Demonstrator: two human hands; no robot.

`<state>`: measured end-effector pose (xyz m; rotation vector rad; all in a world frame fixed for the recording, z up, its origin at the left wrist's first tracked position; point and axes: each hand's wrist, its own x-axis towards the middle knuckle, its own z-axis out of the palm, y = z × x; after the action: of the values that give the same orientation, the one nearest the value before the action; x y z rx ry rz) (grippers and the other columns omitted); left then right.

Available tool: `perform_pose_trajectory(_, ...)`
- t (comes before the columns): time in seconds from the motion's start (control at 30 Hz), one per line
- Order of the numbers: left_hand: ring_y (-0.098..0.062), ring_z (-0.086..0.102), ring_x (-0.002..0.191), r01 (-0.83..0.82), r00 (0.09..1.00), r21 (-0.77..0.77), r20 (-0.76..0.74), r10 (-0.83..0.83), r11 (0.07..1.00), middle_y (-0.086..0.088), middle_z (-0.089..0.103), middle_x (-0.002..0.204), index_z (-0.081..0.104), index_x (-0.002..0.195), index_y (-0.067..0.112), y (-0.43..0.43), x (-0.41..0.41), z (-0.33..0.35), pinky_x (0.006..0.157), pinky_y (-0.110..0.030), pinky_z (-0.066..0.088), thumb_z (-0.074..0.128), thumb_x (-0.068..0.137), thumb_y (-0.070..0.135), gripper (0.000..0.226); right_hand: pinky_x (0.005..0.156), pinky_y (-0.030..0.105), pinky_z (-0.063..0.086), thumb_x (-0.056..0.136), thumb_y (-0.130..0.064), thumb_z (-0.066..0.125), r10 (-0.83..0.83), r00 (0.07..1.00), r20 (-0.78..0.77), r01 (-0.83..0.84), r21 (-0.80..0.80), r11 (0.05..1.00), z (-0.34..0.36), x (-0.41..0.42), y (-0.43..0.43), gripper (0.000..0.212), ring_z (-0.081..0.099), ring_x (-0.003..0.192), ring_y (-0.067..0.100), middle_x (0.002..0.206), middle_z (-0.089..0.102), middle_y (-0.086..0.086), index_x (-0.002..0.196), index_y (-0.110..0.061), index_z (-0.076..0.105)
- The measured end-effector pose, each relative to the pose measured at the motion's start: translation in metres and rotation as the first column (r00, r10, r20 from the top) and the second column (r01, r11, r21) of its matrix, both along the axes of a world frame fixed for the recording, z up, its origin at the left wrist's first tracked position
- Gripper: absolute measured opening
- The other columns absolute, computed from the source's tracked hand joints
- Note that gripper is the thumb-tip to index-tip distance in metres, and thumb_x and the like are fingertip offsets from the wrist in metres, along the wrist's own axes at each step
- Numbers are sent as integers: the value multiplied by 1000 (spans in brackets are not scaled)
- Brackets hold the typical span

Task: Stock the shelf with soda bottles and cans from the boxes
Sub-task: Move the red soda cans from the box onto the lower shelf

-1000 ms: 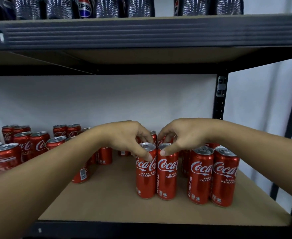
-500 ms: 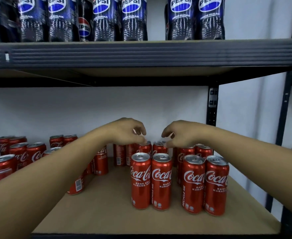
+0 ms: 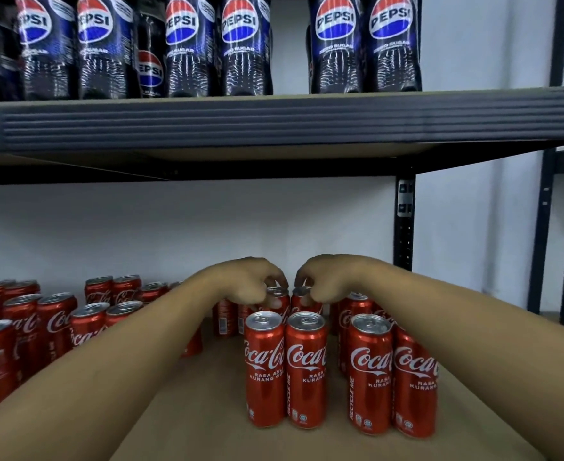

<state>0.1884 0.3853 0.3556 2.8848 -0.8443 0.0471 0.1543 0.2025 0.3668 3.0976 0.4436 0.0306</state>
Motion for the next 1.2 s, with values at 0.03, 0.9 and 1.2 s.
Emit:
perform_pose_trajectory(0.03, -17, 57, 124, 8, 1000, 0, 3, -8, 1000, 7, 60, 141, 57, 139, 28, 0, -2, 0, 105, -42, 50, 72, 93, 33, 48, 92, 33, 49, 95, -35, 66, 1, 1000, 5, -1, 5, 1000, -1, -1, -1, 50, 58, 121, 23, 140, 58, 1, 142, -22, 54)
perform_pose_trajectory(0.9, -13, 58, 119, -390, 910, 34, 165, 380, 920, 11, 59, 140, 53, 141, 34, 212, -140, 16, 101, -36, 48, 68, 93, 46, 53, 104, 34, 47, 96, -55, 58, 451, 886, 107, -454, 6, 891, 25, -56, 156, 58, 57, 123, 13, 143, 57, -10, 147, -31, 48)
perform_pose_trajectory(1.2, -22, 54, 128, -505, 851, -30, 151, 503, 863, 1, 55, 146, 51, 145, 24, 247, -105, -8, 100, -35, 43, 75, 88, 42, 65, 99, 37, 50, 90, -57, 67, 427, 904, 29, -423, -80, 902, 13, -20, 215, 64, 58, 122, 20, 141, 58, -4, 144, -27, 52)
